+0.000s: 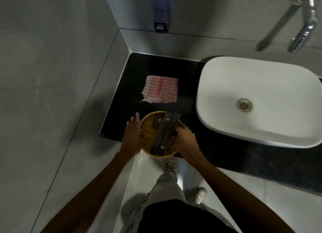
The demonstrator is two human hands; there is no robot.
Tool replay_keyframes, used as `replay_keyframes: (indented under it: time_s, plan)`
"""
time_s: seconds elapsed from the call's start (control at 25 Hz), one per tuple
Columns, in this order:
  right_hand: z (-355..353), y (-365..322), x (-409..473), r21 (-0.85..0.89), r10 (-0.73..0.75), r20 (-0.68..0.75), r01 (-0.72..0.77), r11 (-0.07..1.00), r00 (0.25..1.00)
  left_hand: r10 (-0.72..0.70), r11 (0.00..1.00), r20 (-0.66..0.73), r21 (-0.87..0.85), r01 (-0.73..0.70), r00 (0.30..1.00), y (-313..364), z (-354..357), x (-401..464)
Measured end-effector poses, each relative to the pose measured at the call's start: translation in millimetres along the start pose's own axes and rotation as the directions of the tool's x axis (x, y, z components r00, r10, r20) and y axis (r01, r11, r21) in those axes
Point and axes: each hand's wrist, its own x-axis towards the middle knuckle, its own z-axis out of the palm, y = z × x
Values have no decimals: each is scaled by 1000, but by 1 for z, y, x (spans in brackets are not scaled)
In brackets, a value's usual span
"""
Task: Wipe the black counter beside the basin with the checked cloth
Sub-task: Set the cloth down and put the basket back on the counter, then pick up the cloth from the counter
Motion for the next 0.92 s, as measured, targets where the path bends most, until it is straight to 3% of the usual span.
replay_keyframes:
  time_s: [0.08, 0.2, 0.32, 0.44, 0.52, 0.64, 0.76, 0.84, 0.92]
  plan:
    - [12, -32, 34, -31, 17, 78, -15, 999, 997, -29, 1000, 24, -1, 29, 999, -33, -19, 27]
    - [12, -47, 60, -134, 39, 67, -30, 990, 997, -29, 999, 69, 23, 27, 997, -63, -28, 48]
    - [-14, -49, 90, 105, 165, -93, -155, 982, 982, -107, 982, -15, -156, 103, 994, -63, -34, 76]
    - [-39, -50, 153, 321, 310, -198, -238, 917, 930, -246, 899, -14, -376, 223, 969, -31, -43, 147]
    - [-44, -52, 192, 392, 409, -205, -308, 867, 889, -328, 837, 4, -462, 292, 945, 0, -44, 195]
    - [-37, -51, 235, 456, 502, -117, -403, 794, 857, -498, 769, 58, -431, 472, 865, 32, -35, 237]
    - [-38, -54, 249, 434, 496, -25, -437, 788, 868, -474, 734, 164, -469, 491, 865, 39, -32, 248]
    - [-50, -56, 248, 418, 416, -27, -367, 831, 909, -402, 679, 213, -583, 446, 890, 41, -39, 246]
    - [-74, -55, 232, 475, 319, -99, -237, 847, 942, -369, 564, 204, -726, 393, 907, 55, -51, 233]
